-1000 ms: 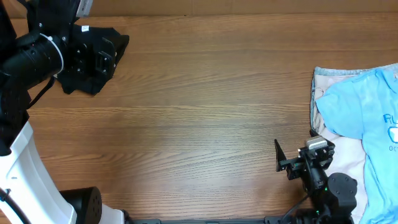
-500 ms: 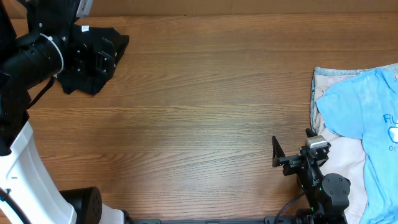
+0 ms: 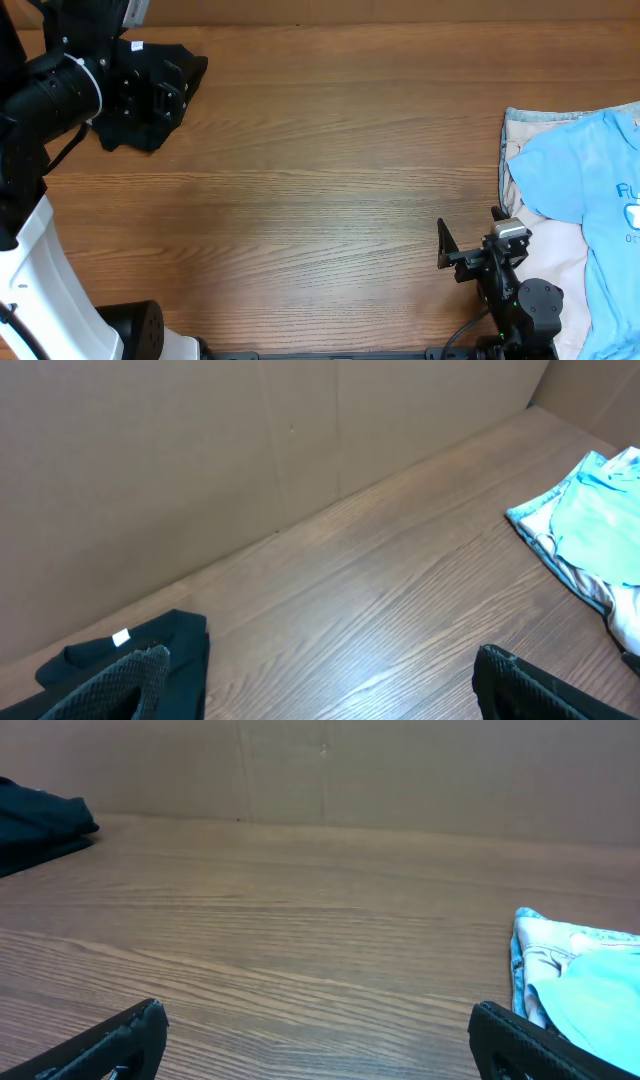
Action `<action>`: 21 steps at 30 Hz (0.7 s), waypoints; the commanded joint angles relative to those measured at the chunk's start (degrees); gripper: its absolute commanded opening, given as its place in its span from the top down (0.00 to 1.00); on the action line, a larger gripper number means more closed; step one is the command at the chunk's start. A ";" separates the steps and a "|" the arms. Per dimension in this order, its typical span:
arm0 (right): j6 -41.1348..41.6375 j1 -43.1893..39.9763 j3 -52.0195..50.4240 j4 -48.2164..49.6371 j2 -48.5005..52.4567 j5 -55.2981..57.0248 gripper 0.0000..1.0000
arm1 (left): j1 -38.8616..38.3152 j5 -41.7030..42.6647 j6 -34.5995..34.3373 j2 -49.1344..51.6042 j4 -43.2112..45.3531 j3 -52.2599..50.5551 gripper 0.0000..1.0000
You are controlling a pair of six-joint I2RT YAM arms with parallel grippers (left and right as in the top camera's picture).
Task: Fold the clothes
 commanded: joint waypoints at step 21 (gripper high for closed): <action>0.39 -0.13 -0.70 0.42 -0.68 -0.31 0.00 | -0.13 -6.75 2.36 -0.98 2.95 -2.51 0.00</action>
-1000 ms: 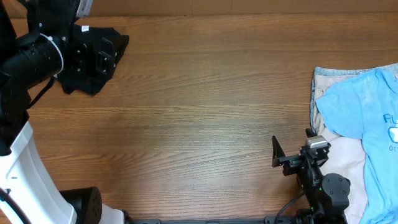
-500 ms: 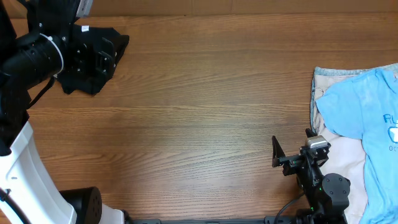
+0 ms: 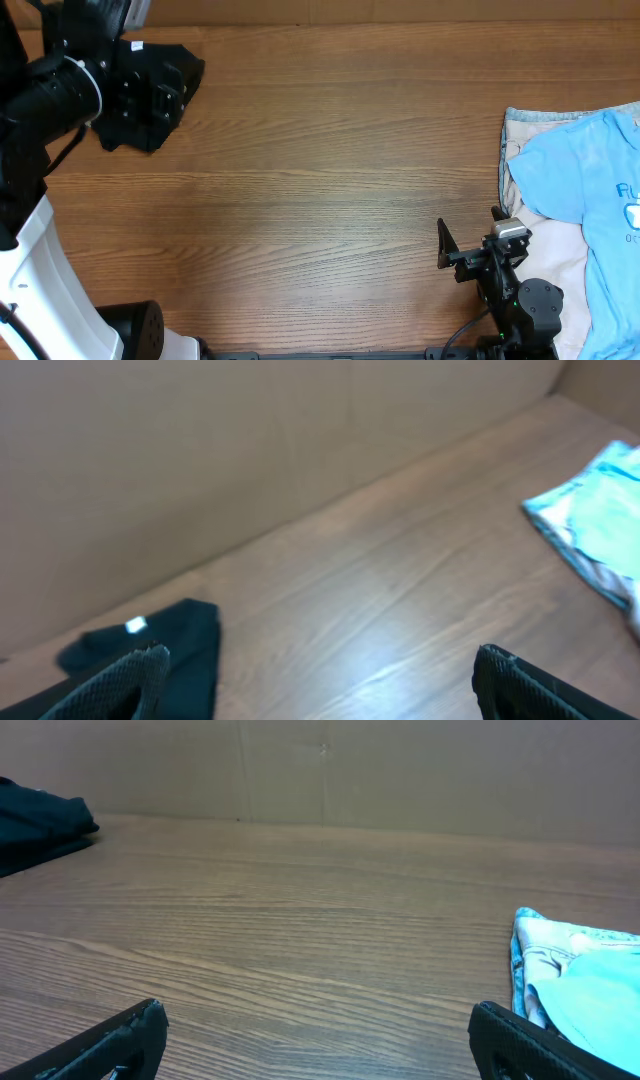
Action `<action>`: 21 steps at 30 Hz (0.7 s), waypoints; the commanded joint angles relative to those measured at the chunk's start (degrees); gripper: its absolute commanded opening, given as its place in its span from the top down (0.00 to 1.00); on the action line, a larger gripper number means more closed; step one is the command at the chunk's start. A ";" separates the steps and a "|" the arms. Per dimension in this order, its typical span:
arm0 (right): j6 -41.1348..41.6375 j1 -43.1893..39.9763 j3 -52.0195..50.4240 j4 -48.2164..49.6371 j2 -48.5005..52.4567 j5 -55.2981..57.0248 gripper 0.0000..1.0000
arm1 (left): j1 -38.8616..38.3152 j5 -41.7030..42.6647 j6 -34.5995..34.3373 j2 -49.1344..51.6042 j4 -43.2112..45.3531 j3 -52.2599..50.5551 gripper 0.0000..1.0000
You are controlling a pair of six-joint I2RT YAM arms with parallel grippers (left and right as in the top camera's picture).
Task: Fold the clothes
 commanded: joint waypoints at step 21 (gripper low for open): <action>0.44 -0.11 -0.70 0.35 -0.68 -0.33 0.00 | -0.13 -10.64 0.76 -48.92 65.29 -88.17 0.00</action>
